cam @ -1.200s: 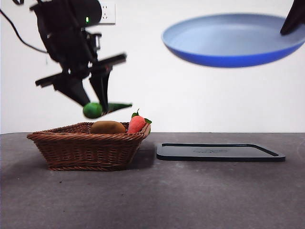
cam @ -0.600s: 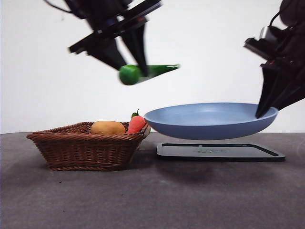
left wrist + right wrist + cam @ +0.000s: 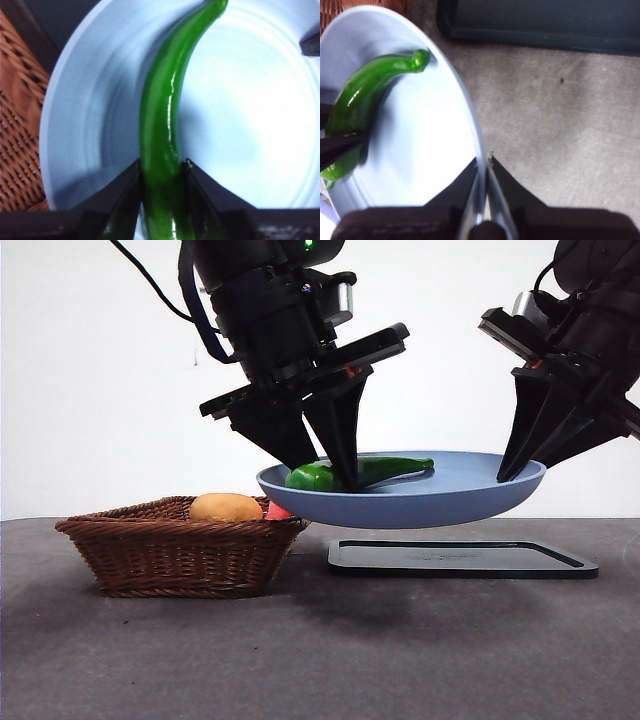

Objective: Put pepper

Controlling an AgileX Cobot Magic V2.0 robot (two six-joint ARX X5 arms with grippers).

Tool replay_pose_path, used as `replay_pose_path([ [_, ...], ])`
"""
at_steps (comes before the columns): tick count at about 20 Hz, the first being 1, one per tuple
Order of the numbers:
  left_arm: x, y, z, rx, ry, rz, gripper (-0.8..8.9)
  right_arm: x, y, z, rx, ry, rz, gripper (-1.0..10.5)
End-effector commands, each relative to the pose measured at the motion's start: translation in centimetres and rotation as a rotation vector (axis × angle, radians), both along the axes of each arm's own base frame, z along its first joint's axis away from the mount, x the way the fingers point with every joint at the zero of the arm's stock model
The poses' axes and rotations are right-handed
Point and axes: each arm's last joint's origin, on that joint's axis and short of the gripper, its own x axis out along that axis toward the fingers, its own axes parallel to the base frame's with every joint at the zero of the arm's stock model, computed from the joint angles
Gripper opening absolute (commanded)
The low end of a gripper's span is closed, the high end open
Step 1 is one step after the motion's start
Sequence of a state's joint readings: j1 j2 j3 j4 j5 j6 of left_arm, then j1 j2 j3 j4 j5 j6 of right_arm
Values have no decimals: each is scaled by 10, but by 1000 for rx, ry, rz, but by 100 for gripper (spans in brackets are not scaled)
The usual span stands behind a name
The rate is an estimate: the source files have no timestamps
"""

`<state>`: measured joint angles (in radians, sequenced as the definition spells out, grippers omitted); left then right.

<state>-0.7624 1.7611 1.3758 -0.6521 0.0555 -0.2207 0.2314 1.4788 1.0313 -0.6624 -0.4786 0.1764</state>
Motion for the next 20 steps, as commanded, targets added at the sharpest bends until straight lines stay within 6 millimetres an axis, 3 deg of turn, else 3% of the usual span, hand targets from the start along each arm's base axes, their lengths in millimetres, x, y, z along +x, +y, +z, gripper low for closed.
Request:
replay_pose_path([
  [1,2,-7,0,-5,-17,-20,101,4,3,4,24,-11,7,6],
  [6,1,-8,-1,-10,-4,-24,242,4,3,4,24,-11,7,6],
  [11,-4,-6,9,-38,-4,-40,246,4,3,4,23,-10,7,6],
  [16,-21,11,49,-90,-73,-47,246,6,-1,4,20,-19,-12,6],
  [20,-43,33,90,-157,-163,-64,246,16,-19,7,30,-71,-87,5],
])
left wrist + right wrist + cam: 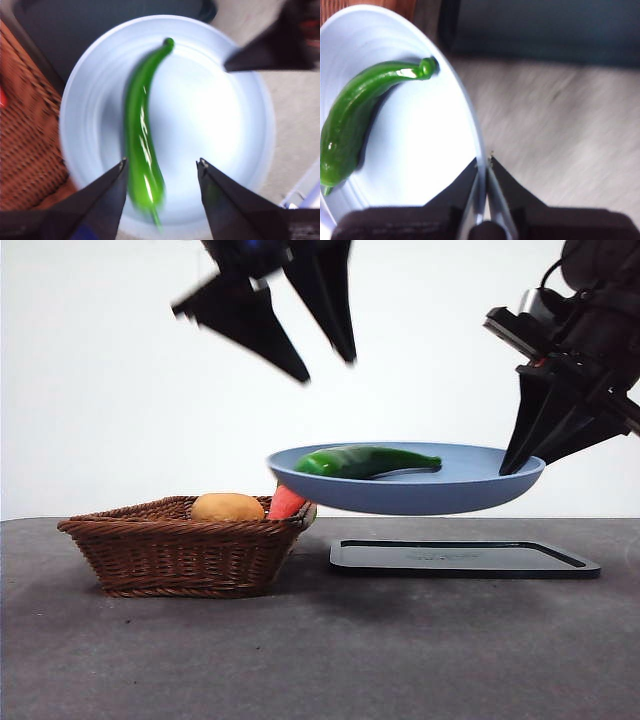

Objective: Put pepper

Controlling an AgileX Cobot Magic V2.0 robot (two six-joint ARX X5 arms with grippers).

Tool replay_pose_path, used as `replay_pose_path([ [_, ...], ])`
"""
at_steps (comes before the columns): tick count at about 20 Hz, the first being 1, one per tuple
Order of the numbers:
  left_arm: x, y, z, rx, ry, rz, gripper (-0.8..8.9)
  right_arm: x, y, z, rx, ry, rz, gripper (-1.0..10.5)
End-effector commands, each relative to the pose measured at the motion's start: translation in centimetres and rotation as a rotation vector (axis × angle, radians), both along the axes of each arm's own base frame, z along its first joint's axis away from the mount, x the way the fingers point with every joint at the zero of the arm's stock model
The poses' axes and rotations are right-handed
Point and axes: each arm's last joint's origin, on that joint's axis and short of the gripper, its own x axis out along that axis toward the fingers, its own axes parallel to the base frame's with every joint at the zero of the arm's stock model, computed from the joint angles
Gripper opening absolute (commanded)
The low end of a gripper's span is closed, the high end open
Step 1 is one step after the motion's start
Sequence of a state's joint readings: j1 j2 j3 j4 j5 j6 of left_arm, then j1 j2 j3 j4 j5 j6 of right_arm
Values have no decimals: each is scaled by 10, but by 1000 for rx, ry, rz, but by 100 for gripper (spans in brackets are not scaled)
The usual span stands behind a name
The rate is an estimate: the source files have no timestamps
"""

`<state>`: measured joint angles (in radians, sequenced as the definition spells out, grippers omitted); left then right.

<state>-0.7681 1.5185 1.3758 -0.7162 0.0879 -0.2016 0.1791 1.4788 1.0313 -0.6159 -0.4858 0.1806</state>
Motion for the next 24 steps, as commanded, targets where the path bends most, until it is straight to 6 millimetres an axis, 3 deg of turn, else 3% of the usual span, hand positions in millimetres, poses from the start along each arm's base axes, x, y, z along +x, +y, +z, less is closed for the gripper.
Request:
replay_pose_path([
  [1,-12,8,24,-44,-68,-22,246,13,-13,6,8,-41,-63,5],
  [8,-51,46,77,-180,-211,-20,246,75,-43,0,-22,-18,-208,5],
  [14,-63,58,89,-213,-244,-19,246,127,-46,-30,-21,37,-234,5],
  [18,-64,59,86,-193,-224,-18,246,141,-50,-49,-21,60,-250,5],
  [24,-64,59,86,-192,-224,-17,246,144,-52,-70,-27,116,-257,6],
])
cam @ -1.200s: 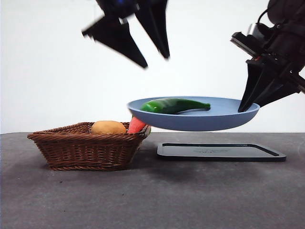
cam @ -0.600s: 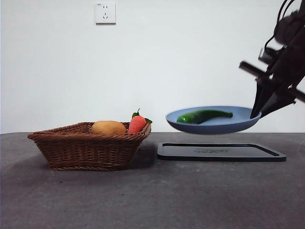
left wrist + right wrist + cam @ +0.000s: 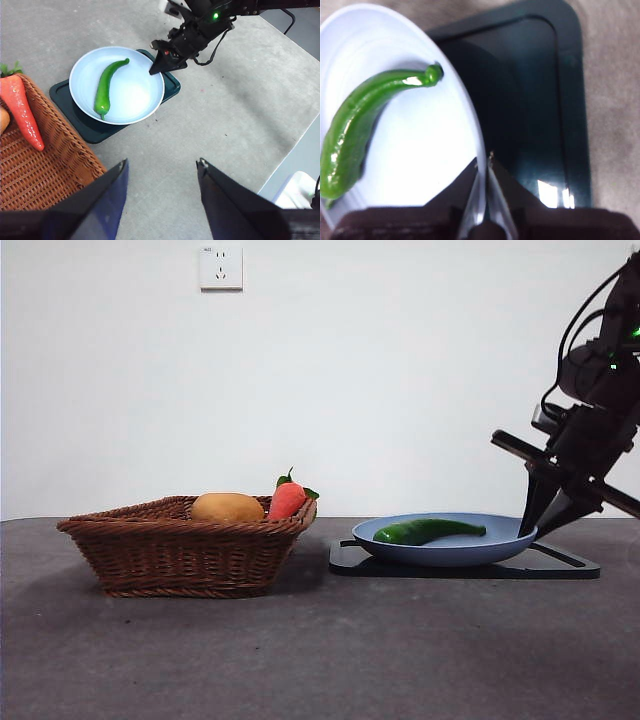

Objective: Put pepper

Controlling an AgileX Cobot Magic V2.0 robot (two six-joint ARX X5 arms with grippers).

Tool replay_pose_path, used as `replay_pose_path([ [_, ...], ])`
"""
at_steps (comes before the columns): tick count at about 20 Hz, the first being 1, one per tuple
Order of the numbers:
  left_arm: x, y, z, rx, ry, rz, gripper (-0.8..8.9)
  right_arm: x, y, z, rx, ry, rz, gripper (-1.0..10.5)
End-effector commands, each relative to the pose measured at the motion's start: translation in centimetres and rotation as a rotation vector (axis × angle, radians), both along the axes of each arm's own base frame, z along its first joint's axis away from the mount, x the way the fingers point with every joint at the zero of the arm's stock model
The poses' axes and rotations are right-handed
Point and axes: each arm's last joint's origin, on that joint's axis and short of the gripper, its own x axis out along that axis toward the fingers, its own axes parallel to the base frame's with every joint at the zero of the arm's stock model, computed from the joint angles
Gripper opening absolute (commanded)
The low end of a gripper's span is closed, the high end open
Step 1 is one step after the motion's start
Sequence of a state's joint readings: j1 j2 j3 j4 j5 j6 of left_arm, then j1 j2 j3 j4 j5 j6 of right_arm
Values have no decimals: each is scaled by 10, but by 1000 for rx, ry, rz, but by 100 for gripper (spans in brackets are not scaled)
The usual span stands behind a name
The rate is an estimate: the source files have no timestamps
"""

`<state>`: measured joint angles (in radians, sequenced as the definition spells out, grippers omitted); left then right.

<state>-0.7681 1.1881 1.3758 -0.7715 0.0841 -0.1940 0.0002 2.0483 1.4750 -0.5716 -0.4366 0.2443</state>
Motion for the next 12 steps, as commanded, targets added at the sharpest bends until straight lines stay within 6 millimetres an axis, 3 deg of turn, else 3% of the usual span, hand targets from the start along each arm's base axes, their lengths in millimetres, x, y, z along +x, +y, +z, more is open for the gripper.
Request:
replay_pose_path([
  [1,0,-3,5,-5,-22,-13,246,7,0,-8,0,11,-5,6],
  [4,0,-3,5,-5,-22,-13,246,8,0,-8,-4,-9,8,34],
  [8,0,-3,5,-4,-21,-12,246,7,0,-6,-1,-6,8,186],
  [12,-1,-2,3,16,-11,-2,246,-5,-9,28,0,-35,-12,196],
])
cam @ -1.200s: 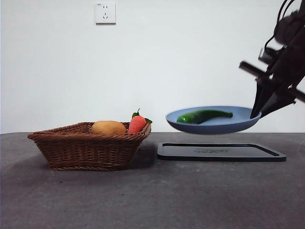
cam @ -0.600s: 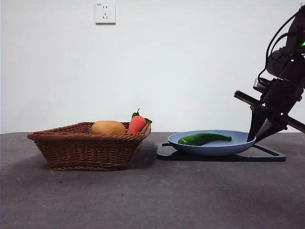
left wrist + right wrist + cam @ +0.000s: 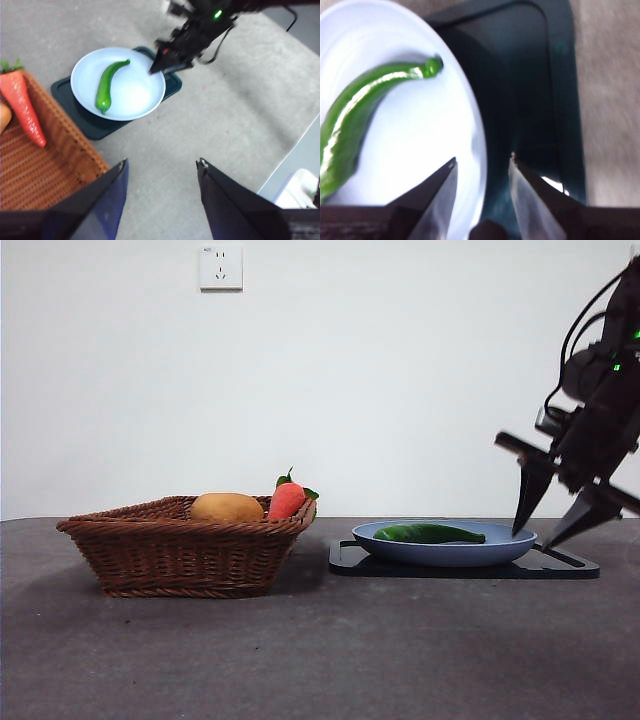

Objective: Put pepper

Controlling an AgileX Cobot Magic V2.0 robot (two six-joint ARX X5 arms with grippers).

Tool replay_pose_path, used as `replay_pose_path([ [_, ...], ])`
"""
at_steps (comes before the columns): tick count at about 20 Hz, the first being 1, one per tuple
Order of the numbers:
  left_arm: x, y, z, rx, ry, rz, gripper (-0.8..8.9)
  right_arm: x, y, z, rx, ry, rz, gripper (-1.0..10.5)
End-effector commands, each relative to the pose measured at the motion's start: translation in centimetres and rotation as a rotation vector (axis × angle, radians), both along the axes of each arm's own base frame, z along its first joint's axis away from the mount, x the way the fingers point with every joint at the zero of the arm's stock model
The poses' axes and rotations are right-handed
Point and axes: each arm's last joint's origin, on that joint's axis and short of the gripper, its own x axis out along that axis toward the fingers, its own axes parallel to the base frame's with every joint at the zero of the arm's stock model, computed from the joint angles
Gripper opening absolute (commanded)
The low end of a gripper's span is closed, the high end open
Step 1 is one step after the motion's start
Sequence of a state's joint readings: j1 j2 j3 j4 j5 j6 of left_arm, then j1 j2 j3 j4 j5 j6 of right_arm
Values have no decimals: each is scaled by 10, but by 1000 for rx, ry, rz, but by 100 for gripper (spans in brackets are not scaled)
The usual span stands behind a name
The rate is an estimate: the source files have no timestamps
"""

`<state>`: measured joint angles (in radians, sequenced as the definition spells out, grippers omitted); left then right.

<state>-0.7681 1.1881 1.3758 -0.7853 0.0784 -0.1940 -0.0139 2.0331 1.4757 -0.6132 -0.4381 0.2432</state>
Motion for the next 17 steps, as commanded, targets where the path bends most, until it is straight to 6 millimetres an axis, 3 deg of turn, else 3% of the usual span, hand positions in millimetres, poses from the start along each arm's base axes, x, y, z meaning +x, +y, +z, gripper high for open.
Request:
replay_pose_path([
  [1,0,-2,4,15,-26,9,246,-7,-6,37,-1,-71,-2,196],
  [6,1,-1,3,63,-58,27,244,-63,-5,123,-45,-186,83,194],
  [11,-1,1,0,112,-60,0,244,-152,3,198,-45,-296,199,193],
  [17,-1,1,1,121,-75,-13,244,-250,19,242,-57,-406,318,192],
])
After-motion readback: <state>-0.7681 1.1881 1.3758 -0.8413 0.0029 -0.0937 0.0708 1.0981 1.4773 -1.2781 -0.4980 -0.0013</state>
